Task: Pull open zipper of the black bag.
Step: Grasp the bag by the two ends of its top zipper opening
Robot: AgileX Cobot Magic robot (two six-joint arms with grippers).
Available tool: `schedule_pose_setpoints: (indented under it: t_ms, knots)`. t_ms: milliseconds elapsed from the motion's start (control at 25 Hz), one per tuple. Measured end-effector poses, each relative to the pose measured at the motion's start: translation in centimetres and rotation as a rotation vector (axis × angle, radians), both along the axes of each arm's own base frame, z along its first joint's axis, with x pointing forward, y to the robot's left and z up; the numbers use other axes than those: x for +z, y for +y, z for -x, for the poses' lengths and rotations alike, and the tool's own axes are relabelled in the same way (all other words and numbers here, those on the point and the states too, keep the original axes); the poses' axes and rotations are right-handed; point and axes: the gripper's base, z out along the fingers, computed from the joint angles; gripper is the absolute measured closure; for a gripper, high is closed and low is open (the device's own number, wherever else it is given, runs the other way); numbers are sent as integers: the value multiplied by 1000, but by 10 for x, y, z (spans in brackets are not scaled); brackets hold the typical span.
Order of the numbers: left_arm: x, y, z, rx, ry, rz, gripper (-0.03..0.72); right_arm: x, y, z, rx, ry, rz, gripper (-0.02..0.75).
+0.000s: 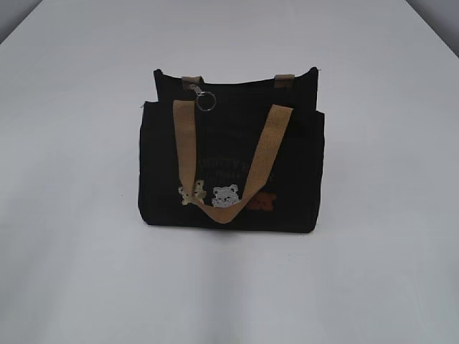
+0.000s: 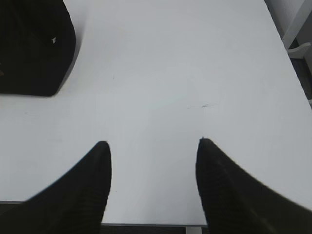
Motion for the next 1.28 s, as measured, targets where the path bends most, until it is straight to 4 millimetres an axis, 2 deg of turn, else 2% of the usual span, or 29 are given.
schedule_pose_setpoints:
  t_ms: [80, 200, 280, 440, 600, 880, 1080, 1280]
  knots:
    - [3, -5, -29, -36, -61, -37, 293, 0, 0, 0, 0, 0, 0, 303]
    - [-6, -12, -75, -73, -69, -68, 287, 0, 0, 0, 0, 0, 0, 303]
    - [-25, -18, -109, -100, 1, -82, 286, 0, 0, 0, 0, 0, 0, 303]
    - [-60, -26, -149, -150, 73, -91, 286, 0, 0, 0, 0, 1, 0, 303]
    - [-92, -37, -169, -290, 96, -117, 286, 0, 0, 0, 0, 1, 0, 303]
    - [-128, -45, -190, -447, 52, -245, 241, 0, 0, 0, 0, 1, 0, 303]
    - [-139, -55, -214, -500, 62, -226, 232, 0, 1, 0, 4, 1, -6, 303]
    - [-141, -78, -240, -563, 33, -216, 232, 0, 2, -2, 29, 14, 2, 303]
